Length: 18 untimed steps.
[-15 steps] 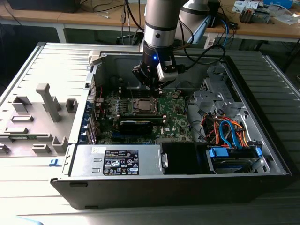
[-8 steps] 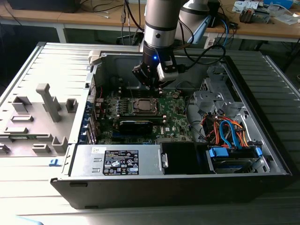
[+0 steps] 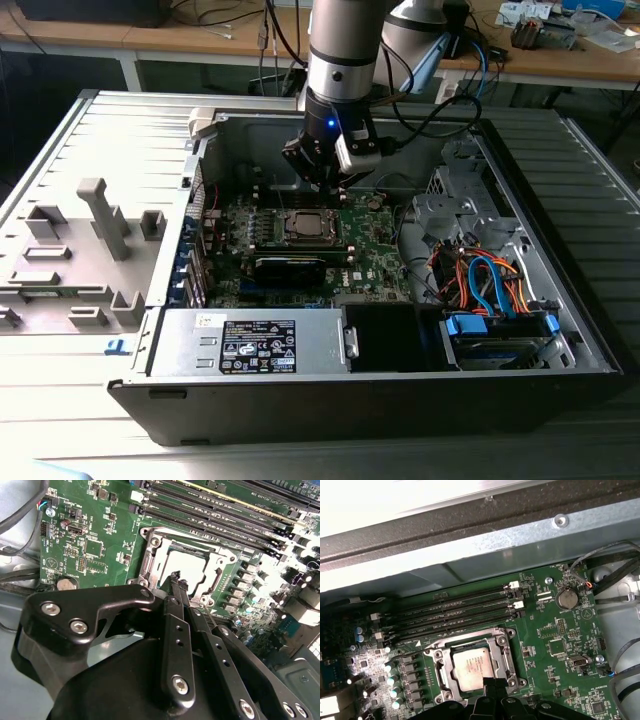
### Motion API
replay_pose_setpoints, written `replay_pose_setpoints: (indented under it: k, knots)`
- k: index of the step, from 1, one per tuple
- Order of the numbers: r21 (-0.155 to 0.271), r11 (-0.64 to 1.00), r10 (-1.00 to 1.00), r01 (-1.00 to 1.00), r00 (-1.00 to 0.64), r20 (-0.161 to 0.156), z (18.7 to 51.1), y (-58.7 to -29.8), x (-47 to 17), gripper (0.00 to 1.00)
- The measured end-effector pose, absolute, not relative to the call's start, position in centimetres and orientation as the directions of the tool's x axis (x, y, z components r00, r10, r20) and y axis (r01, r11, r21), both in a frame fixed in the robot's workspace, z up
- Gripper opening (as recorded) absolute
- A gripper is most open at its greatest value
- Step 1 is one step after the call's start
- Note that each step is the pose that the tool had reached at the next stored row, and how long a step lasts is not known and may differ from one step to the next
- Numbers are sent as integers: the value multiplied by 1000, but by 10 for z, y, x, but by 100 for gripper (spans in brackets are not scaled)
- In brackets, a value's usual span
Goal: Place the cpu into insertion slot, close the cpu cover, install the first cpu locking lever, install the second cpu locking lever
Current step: 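Install the first cpu locking lever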
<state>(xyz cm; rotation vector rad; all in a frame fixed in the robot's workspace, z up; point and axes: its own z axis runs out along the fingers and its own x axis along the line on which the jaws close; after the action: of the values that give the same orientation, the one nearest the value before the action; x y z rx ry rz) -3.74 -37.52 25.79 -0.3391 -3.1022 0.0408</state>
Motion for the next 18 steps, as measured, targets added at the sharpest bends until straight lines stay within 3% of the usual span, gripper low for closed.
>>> replay_pose_setpoints:
  k: [18]
  knots:
    - [-28,981,193,193,-981,18,258,-375,-37,11]
